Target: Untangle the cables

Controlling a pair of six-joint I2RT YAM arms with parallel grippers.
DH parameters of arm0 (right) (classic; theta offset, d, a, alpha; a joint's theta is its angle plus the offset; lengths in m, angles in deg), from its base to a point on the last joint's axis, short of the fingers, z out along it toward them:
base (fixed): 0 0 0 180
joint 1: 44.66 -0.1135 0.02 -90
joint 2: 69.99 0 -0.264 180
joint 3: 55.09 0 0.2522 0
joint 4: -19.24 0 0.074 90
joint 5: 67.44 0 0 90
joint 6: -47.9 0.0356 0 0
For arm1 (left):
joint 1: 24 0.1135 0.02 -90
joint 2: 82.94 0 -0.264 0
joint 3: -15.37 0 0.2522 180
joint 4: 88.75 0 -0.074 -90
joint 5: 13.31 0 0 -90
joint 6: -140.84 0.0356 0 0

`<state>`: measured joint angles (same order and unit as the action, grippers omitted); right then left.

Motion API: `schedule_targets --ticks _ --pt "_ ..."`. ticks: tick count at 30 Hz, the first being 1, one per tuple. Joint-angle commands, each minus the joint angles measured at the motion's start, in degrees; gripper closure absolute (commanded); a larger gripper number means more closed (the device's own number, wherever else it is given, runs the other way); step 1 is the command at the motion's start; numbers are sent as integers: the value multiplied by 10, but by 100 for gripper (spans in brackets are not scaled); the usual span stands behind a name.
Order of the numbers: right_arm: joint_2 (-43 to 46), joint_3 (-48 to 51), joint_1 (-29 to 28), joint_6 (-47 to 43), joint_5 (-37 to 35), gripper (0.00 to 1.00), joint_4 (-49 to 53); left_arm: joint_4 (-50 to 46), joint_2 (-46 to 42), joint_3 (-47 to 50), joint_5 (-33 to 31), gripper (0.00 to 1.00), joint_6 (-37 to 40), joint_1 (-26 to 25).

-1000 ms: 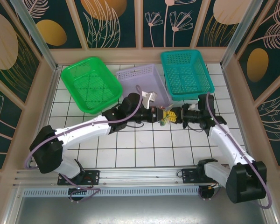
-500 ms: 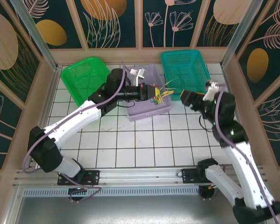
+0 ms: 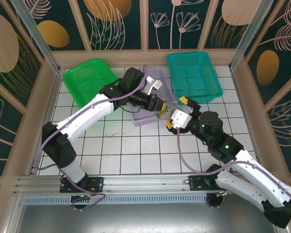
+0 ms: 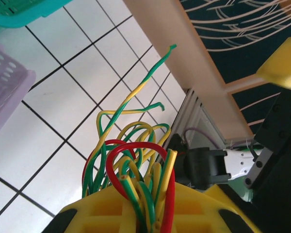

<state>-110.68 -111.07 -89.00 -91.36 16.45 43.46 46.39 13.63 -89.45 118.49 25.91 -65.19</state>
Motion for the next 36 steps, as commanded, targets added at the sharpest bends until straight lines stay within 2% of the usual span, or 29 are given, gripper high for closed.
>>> schedule_targets --ticks 1,5,11,13,16,21,23,25,26,30,33,36 --pt "-8 13 -15 -93 -61 1 -32 -44 8 -33 29 100 52 4" --pt "-17 20 -15 -111 -81 1 -44 -49 7 -38 52 100 52 4" --pt "-29 26 -17 -104 -59 1 -51 -43 7 -35 90 100 45 3" --pt "-40 25 -18 -98 -49 4 -59 -37 8 -37 96 100 39 4" --pt "-63 20 -22 -88 -39 22 -65 -26 8 -39 101 100 35 4" --pt "-77 27 -23 -22 -24 45 -63 9 0 -44 108 100 15 3" --pt "-67 32 -22 15 -2 60 -60 28 -5 -43 105 100 5 3" --pt "-59 28 -22 61 30 81 -42 61 -14 -38 99 100 -13 4" --pt "-59 22 -20 93 48 86 -27 85 -21 -33 93 100 -26 6" --pt "-54 13 -13 229 168 100 12 237 -52 5 68 100 -123 29" --pt "-44 26 -12 343 244 100 -4 335 -63 20 48 100 -197 50" --pt "-35 46 -13 425 290 100 -29 420 -63 20 34 100 -251 66"
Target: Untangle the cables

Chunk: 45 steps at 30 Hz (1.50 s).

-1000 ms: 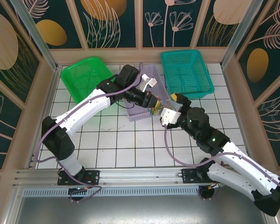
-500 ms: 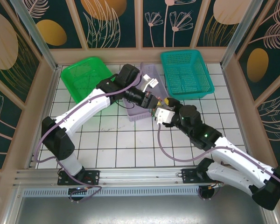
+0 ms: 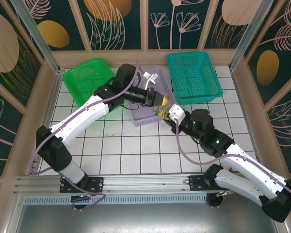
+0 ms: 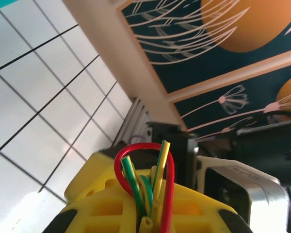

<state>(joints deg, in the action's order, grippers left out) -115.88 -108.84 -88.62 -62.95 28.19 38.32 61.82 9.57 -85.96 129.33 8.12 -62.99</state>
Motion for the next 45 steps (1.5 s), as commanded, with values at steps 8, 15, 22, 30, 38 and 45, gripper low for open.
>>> schedule_targets --ticks 8,15,22,30,38,45 --pt "1 52 -13 293 298 100 -58 454 -38 14 -170 100 -181 80" --pt "-35 86 5 489 430 100 -201 607 -79 109 -285 100 -264 113" --pt "-63 92 5 592 467 100 -294 691 -87 163 -330 100 -304 114" --pt "-2 -51 -33 253 -8 43 43 453 -88 131 -273 100 -268 101" --pt "59 -98 -72 -28 -262 1 12 312 -109 143 -254 100 -257 96" --pt "-50 -118 -88 -192 -275 1 -93 241 -88 103 -250 100 -270 80"
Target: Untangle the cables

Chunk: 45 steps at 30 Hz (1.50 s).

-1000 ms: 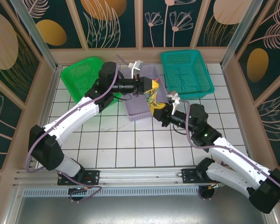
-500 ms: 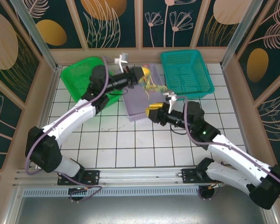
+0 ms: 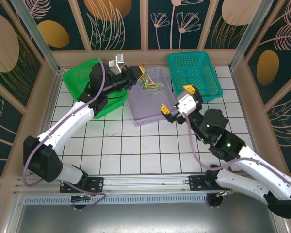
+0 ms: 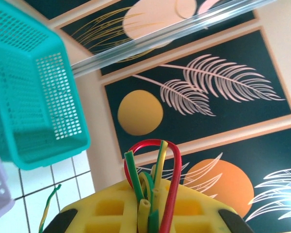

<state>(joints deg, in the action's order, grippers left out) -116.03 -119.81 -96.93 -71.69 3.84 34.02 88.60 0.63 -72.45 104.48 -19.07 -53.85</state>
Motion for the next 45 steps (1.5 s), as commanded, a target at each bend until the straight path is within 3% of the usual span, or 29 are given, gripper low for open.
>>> schedule_targets --ticks 1,7,12,15,17,23,26,28,32,34,39,45 --pt "-77 -14 -5 -106 -27 1 -69 -28 5 -34 -1 100 -2 -16" --pt "-190 -60 2 -36 -19 1 -119 -22 17 -42 -9 100 -9 -33" --pt "-222 -73 11 22 -21 2 -130 -13 19 -41 -8 100 -14 -37" --pt "-228 -69 18 51 -22 9 -131 -8 19 -39 -7 100 -21 -38" --pt "-226 -67 25 74 -13 18 -130 -7 19 -41 -6 100 -22 -38" --pt "-234 -90 46 139 53 73 -83 3 20 -40 -5 100 -31 -38" --pt "-232 -99 64 181 101 85 -49 7 21 -44 -5 100 -35 -38" --pt "-225 -101 73 204 138 100 -34 6 22 -45 -4 100 -33 -37" --pt "-216 -117 114 312 288 100 16 14 15 -36 -13 100 -29 -38" --pt "-215 -108 158 407 418 100 24 36 8 -28 -21 100 -28 -38" --pt "-227 -43 228 627 655 100 -5 91 -6 -21 -35 100 -10 -32" --pt "-246 39 225 814 800 100 -66 195 -21 17 -33 100 -8 -21"
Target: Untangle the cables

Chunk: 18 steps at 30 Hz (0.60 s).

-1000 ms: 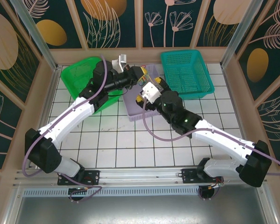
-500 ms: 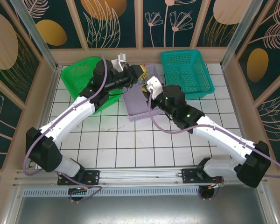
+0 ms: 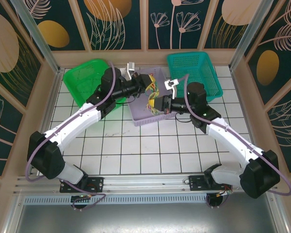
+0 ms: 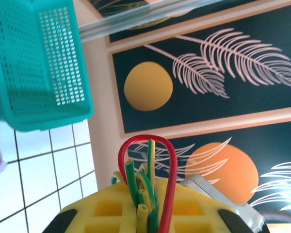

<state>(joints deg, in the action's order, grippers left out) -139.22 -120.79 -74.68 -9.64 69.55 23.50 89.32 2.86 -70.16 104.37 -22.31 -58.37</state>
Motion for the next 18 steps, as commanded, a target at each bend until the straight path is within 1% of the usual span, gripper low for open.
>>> schedule_targets --ticks 1,4,6,8,9,10,12,14,15,17,18 --pt "-16 62 2 224 156 100 24 206 -47 1 -30 100 26 25" --pt "-15 93 1 290 183 100 -25 258 -51 20 -22 100 28 28" --pt "-15 91 1 284 191 100 -10 290 -54 28 -12 100 36 28" --pt "-20 72 1 237 184 100 54 291 -59 30 -4 100 53 28" --pt "-21 55 0 196 167 100 103 280 -59 30 -3 100 59 29" --pt "-26 20 -2 131 136 100 171 262 -59 30 -3 100 60 28" --pt "-32 -42 -10 29 70 100 275 227 -59 28 1 100 57 28" --pt "-41 -92 -10 -37 12 100 333 194 -65 36 -4 100 45 28" --pt "-44 -111 -10 -63 -6 100 345 173 -70 43 -8 100 39 27" --pt "-44 -133 -10 -93 -42 100 345 123 -81 47 -11 74 38 26" --pt "-46 -145 -10 -113 -52 100 345 99 -86 47 -12 65 41 26"
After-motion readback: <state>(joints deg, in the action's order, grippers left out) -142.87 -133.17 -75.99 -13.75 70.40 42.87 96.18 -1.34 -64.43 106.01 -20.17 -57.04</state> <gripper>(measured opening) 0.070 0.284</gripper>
